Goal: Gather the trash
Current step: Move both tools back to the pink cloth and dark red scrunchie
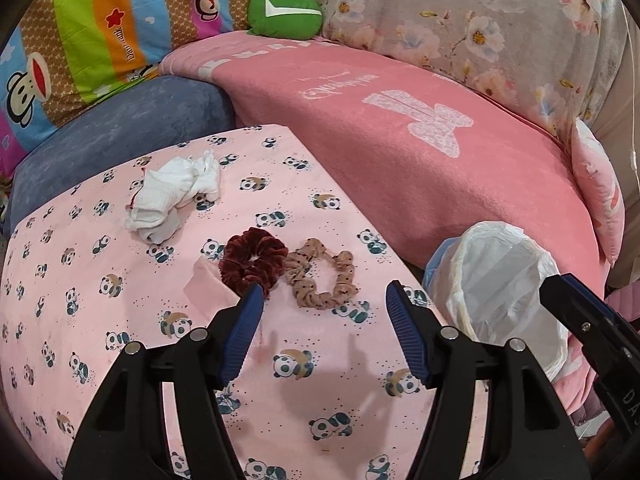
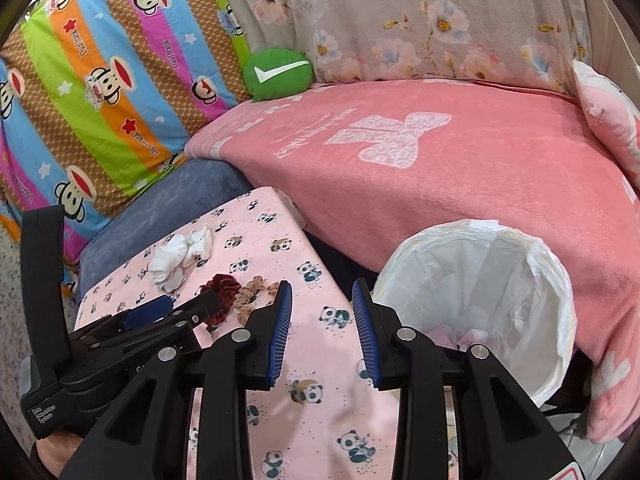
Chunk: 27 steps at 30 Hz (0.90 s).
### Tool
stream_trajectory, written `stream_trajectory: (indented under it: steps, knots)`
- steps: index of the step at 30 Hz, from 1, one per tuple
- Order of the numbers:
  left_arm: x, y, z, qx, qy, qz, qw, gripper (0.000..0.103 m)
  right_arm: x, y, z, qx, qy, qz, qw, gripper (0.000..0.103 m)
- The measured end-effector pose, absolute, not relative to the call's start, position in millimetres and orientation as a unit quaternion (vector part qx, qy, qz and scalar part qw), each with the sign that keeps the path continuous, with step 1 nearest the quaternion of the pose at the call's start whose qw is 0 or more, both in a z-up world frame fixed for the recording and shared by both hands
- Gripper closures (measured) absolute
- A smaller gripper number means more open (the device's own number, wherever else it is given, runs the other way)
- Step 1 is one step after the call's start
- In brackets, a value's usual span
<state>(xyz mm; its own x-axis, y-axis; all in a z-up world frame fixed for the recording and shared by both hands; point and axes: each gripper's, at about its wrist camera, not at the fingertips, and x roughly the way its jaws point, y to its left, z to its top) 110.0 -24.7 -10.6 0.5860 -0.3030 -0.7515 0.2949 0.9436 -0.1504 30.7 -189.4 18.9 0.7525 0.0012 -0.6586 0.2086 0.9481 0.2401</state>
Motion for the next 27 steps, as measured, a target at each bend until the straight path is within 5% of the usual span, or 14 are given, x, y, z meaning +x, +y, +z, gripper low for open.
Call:
stream_trajectory:
  steps: [20, 23, 27]
  knots:
    - [152, 35, -84, -0.031, 0.493, -0.117, 0.862, 0.036, 90, -136, -22, 0.135, 0.398, -0.014, 0.907, 0.07]
    - [155, 37, -90, -0.034, 0.499, -0.129, 0.856, 0.049, 100, -128, -29, 0.133, 0.405, -0.007, 0.904, 0.07]
    - [158, 42, -94, -0.038, 0.504, -0.142, 0.851, 0.084, 111, -120, -37, 0.135, 0.416, 0.001, 0.899, 0.07]
